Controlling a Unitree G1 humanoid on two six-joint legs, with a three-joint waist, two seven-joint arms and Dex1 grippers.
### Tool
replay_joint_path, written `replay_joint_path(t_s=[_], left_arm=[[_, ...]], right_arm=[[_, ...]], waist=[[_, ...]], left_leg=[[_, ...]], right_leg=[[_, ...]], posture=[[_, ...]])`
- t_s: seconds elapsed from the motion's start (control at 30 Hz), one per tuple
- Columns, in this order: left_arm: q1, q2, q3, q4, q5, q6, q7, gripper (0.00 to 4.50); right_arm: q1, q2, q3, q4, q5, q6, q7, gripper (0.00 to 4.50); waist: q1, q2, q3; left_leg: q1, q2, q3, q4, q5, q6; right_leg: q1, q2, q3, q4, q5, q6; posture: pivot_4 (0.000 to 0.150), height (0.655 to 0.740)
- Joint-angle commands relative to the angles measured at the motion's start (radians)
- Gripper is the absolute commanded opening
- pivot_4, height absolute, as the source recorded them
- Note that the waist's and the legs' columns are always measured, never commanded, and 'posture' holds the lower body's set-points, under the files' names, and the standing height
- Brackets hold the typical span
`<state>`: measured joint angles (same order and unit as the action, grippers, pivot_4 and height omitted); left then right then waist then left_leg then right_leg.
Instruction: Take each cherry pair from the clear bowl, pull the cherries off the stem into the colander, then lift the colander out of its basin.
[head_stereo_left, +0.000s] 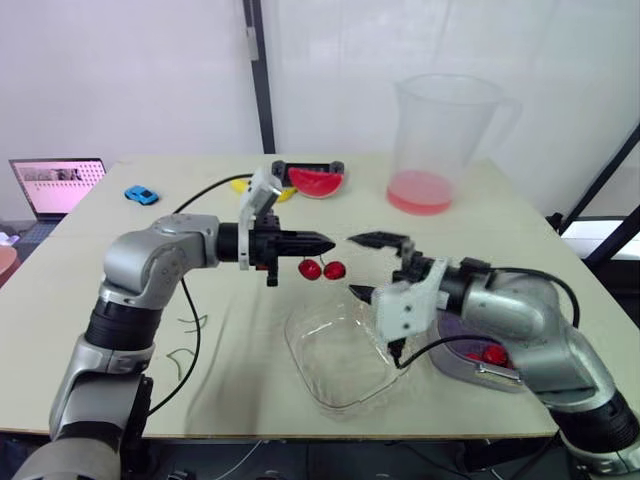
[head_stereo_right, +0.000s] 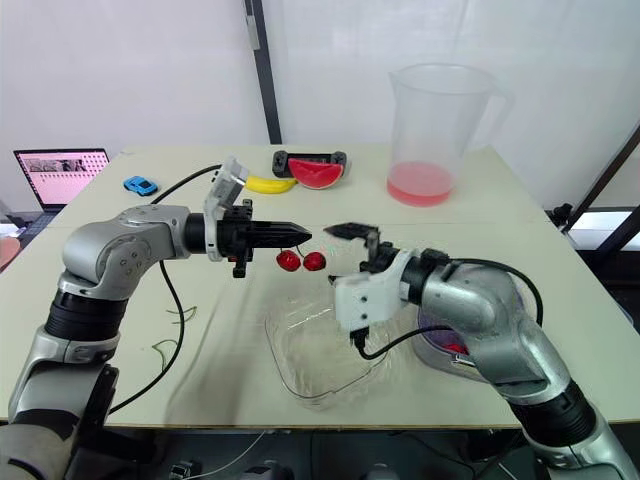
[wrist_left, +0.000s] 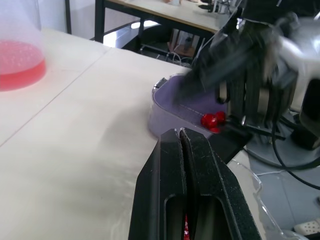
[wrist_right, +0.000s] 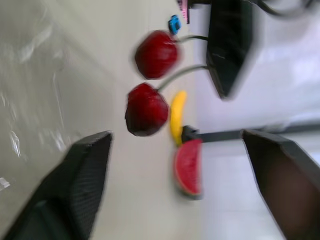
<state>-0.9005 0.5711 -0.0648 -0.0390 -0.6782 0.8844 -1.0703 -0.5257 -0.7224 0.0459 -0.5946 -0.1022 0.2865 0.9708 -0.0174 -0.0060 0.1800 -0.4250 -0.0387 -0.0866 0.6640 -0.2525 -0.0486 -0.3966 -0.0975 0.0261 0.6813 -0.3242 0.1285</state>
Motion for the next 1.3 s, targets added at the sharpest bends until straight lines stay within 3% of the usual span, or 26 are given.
replay_joint_path(t_s=[0.03,0.17,0.23,0.37,0.7,1.03,1.13,1.23,1.3], left_arm=[[-0.013,-0.001,0.029,-0.02,-0.025,-0.029,-0.035,0.0],[-0.001,-0.007,0.037,-0.037,-0.045,-0.046,-0.068,0.0],[0.005,-0.012,0.045,-0.05,-0.056,-0.048,-0.068,0.0],[0.012,-0.044,0.08,-0.076,-0.104,-0.038,-0.043,0.0],[0.015,-0.062,0.062,-0.072,-0.107,-0.046,-0.04,0.0],[0.018,-0.053,0.047,-0.081,-0.103,-0.036,-0.044,0.0],[0.017,-0.055,0.045,-0.083,-0.105,-0.032,-0.041,0.0],[0.02,-0.057,0.037,-0.084,-0.097,-0.034,-0.039,0.0],[0.023,-0.057,0.031,-0.084,-0.092,-0.035,-0.039,0.0]], right_arm=[[-0.142,-0.097,-0.271,-0.036,0.448,0.511,0.152,4.44],[-0.195,-0.192,-0.371,0.018,0.634,0.817,0.135,4.44],[-0.139,-0.227,-0.391,0.029,0.644,0.819,0.117,4.44],[-0.159,-0.115,-0.417,0.069,0.815,0.961,0.045,4.44],[-0.153,0.059,-0.308,0.045,0.928,0.945,-0.142,4.44],[-0.149,0.068,-0.159,0.1,0.902,0.833,-0.164,4.44],[-0.157,0.067,-0.128,0.123,0.895,0.795,-0.157,3.64],[-0.14,0.053,-0.09,0.118,0.872,0.75,-0.144,2.25],[-0.14,0.059,-0.085,0.118,0.87,0.73,-0.149,2.25]], waist=[[0.003,0.0,0.0],[0.004,0.0,0.0],[0.004,0.0,0.0],[-0.002,0.0,0.0],[0.001,0.0,0.0],[-0.001,0.0,0.0],[-0.001,0.0,0.0],[-0.001,0.0,0.0],[-0.001,0.0,0.0]], left_leg=[[0.0,0.0,-0.001,0.0,0.0,0.0],[0.001,0.001,-0.002,0.0,-0.004,0.008],[0.001,0.0,-0.001,0.0,-0.005,0.008],[0.001,-0.001,0.001,0.0,-0.005,0.008],[0.001,0.0,0.0,0.0,-0.005,0.008],[0.001,-0.001,0.0,0.0,-0.004,0.008],[0.001,-0.001,0.0,0.0,-0.004,0.008],[0.001,-0.001,0.0,0.0,-0.004,0.008],[0.001,-0.001,0.0,0.0,-0.004,0.008]], right_leg=[[0.001,0.0,0.0,0.0,0.0,0.0],[0.002,0.0,-0.001,-0.001,0.0,0.0],[0.002,0.0,-0.001,-0.001,0.0,0.0],[0.0,0.0,0.0,0.0,0.0,0.0],[0.0,0.0,0.0,0.0,0.0,0.0],[0.0,0.0,0.0,0.001,0.0,0.0],[0.0,0.0,0.0,0.001,0.0,0.0],[0.0,0.0,0.0,0.001,0.0,0.0],[0.0,0.0,0.0,0.001,0.0,0.0]], posture=[[0.15,0.74],[0.15,0.74],[0.15,0.74],[0.15,0.74],[0.15,0.74],[0.15,0.74],[0.15,0.74],[0.15,0.74],[0.15,0.74]])
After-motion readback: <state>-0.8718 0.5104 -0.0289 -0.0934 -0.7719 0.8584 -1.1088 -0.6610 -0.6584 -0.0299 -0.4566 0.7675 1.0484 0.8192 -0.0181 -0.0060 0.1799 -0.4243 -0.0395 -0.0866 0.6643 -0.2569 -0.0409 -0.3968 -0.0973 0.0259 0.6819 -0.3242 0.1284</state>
